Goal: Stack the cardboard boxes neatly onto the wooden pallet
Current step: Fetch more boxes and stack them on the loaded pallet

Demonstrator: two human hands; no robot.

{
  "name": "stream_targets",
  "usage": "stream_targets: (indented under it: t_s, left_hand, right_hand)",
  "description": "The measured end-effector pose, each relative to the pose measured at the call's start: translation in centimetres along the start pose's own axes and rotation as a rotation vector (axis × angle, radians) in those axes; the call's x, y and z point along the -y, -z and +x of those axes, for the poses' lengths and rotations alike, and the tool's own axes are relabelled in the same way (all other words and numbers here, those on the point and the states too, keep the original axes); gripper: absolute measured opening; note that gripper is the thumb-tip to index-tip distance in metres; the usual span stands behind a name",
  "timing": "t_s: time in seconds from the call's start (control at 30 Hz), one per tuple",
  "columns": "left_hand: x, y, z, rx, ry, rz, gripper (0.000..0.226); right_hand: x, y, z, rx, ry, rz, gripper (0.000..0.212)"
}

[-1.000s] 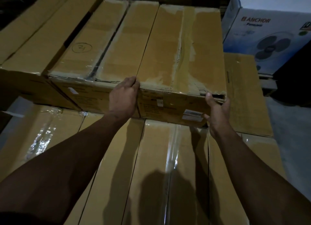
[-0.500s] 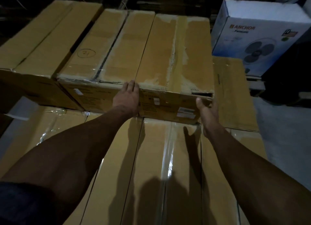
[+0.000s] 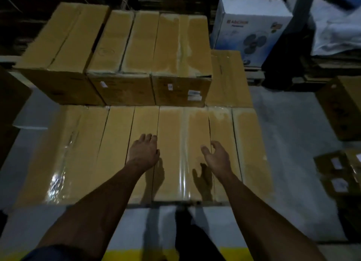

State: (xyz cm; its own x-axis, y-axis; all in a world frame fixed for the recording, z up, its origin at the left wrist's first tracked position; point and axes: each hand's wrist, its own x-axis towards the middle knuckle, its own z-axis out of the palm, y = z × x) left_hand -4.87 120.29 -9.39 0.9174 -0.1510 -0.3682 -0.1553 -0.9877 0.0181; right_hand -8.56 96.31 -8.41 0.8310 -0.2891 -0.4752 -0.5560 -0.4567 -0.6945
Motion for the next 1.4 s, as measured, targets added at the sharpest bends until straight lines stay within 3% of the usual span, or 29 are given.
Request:
stream_targets:
  t_s: [0.27, 0.53, 0.8, 0.97, 1.1, 1.4]
  left_hand:
    - [-3.8, -3.1, -18.6, -0.001, -0.101, -0.028, 0.051]
    - [-7.2, -2.7, -27.0, -0.053, -0.343, 0.032, 0.046]
    - [-15.7, -2.4, -27.8, -0.093, -0.449, 0.029, 0.045]
    - [-25.3, -3.6, -25.8, -0.100, -0.510, 0.024, 0.053]
    - [-35.0, -2.9, -24.5, -0.084, -0.534, 0.005, 0.044]
    - [-51.8, 0.6, -19.4, -0.101, -0.660, -0.018, 0.054]
  right_hand:
    - [-8.5, 0.4, -19.9, -0.008, -0.005, -0.212, 0.063]
    - [-12.6, 3.4, -32.0, -0.044, -0.046, -0.303, 0.049]
    - [-18.9, 11.0, -32.5, -0.137, -0.052, -0.295, 0.050]
    - [-25.9, 18.6, -29.6, -0.166, -0.060, -0.322, 0.060]
    - [-31.0, 26.4, -27.8, -0.162, -0.092, -0.331, 0.067]
    - [-35.0, 41.0, -22.9, -0.218, -0.152, -0.303, 0.066]
